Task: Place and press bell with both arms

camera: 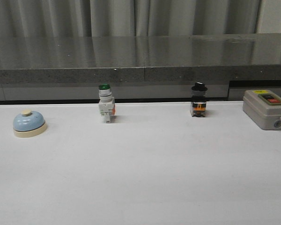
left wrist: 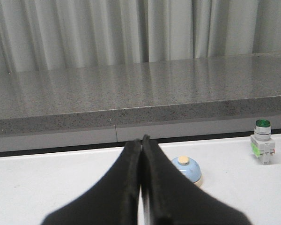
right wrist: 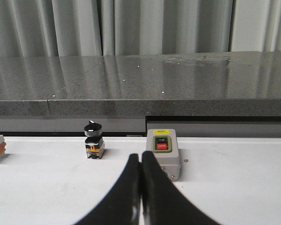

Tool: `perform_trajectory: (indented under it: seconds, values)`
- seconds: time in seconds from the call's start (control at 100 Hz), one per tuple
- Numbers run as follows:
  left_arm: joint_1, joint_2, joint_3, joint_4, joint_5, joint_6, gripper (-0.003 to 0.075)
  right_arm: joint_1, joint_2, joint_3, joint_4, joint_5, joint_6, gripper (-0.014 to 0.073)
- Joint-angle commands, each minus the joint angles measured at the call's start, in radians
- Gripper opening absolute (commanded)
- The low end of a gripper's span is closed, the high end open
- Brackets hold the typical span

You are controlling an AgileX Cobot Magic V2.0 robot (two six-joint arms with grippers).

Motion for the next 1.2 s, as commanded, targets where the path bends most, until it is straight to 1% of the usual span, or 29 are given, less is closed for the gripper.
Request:
perform_trajectory:
  seconds: [0.0,0.39,0.51,0.67,0.8,1.0,1.19]
  values:
    - [0.003,-0.030,0.041,0.000,-0.084,-0.006,-0.0020,-0.005,-0.018,-0.014,-0.001,-0.077,-0.002,-0.0060]
    - [0.003,-0.030,0.020,-0.007,-0.092,-0.006,-0.0020,-0.005,-0.018,-0.014,-0.001,-0.077,-0.002,-0.0060]
    - [0.003,-0.008,-0.040,-0.023,-0.034,-0.006,-0.0020,-0.005,-0.018,-0.014,-0.001,-0.077,-0.002,-0.0060]
    - [0.003,0.097,-0.169,-0.023,0.040,-0.006,-0.0020,-0.005,-0.018,-0.014,-0.001,-0.077,-0.002,-0.0060]
    - [0.003,0.244,-0.311,-0.028,0.098,-0.006,-0.0020,-0.005,-0.018,-0.014,-0.001,-0.077,-0.002,-0.0060]
    - [0.003,0.481,-0.545,-0.100,0.248,-0.006,-0.0020,-0.005,-0.018,-0.014,-0.001,-0.077,-0.002,-0.0060]
    - [0.003,0.701,-0.739,-0.103,0.409,-0.006,-0.0020,-0.005,-0.018,-0.014,-0.001,-0.077,-0.002,-0.0060]
